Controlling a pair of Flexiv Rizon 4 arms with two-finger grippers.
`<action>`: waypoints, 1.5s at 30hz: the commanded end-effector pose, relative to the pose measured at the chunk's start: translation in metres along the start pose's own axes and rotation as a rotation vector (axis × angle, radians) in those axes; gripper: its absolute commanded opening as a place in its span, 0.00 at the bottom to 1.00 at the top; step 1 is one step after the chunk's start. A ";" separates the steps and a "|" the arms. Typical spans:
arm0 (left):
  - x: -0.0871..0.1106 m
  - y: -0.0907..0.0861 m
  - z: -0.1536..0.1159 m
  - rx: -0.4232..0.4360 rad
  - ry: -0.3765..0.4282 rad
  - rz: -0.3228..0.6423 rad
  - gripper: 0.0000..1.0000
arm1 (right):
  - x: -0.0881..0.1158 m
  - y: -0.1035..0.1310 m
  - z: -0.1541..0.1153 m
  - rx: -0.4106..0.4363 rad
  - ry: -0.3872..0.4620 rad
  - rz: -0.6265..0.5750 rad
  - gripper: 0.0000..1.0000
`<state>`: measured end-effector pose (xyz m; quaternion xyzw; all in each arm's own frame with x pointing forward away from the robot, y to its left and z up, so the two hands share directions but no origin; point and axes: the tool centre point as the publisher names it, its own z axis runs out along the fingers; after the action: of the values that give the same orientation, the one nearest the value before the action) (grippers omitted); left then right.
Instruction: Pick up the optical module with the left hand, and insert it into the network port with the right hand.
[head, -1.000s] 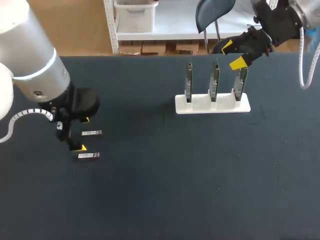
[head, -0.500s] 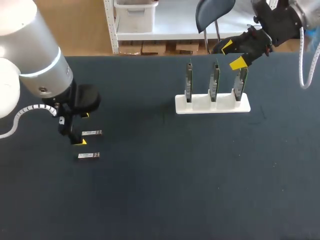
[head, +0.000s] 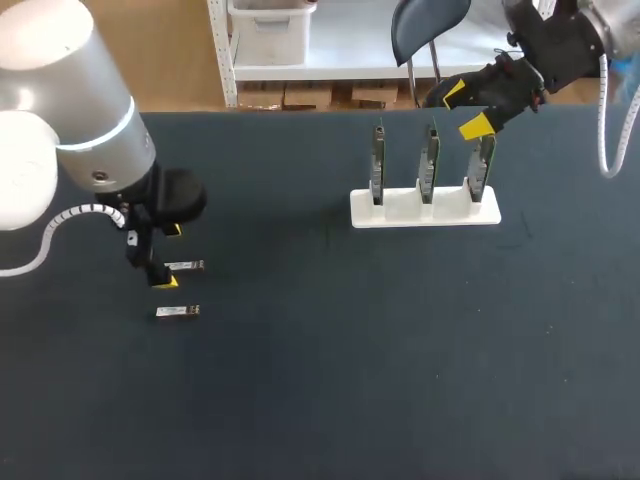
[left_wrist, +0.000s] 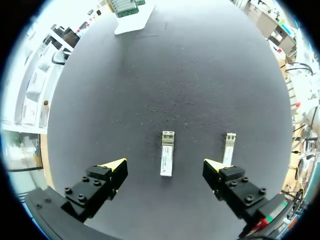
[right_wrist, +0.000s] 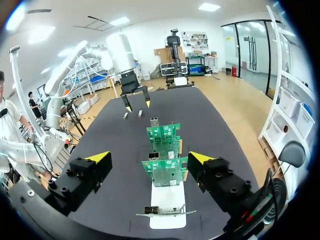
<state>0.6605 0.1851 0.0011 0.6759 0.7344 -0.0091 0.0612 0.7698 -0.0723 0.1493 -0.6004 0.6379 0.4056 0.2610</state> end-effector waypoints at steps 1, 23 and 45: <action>0.001 0.006 0.007 0.016 0.019 -0.008 1.00 | 0.000 0.001 0.000 0.004 -0.001 -0.001 1.00; 0.002 -0.001 0.021 0.061 0.042 -0.010 1.00 | 0.000 0.001 0.000 0.004 -0.001 -0.001 1.00; 0.001 -0.005 0.030 0.115 0.062 0.008 0.00 | 0.000 0.001 0.000 0.004 -0.001 -0.001 1.00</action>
<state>0.6563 0.1844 -0.0219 0.6804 0.7323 -0.0300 0.0032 0.7698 -0.0723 0.1493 -0.6004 0.6379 0.4056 0.2610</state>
